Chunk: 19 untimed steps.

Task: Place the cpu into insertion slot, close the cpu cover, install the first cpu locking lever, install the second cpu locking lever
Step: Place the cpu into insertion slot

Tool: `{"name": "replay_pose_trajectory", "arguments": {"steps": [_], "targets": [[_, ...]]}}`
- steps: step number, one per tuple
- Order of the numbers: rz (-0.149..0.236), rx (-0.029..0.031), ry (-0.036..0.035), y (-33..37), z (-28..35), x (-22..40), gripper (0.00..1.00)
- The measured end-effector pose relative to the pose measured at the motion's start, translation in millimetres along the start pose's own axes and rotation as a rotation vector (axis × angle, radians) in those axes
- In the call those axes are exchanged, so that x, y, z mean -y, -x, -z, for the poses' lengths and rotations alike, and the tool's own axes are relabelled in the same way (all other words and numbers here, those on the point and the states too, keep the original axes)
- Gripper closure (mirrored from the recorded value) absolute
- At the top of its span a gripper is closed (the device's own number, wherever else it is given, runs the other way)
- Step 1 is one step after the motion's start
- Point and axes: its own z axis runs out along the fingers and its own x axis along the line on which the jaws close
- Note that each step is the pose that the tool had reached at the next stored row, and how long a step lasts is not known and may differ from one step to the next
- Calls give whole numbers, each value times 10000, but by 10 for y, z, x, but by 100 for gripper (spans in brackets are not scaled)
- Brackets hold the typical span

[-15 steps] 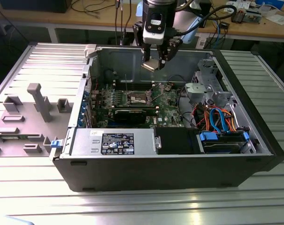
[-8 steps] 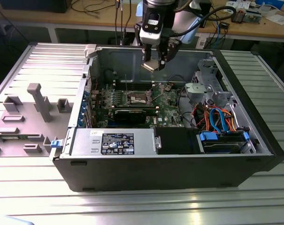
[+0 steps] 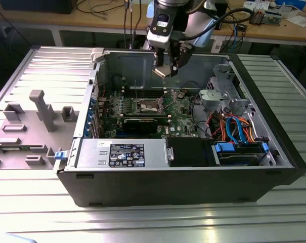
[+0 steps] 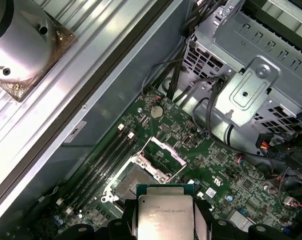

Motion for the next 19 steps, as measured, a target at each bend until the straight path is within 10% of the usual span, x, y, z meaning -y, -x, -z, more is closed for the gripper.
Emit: {"name": "replay_pose_trajectory", "arguments": {"steps": [19], "targets": [[-576,51,6,0,-16,1,46]]}}
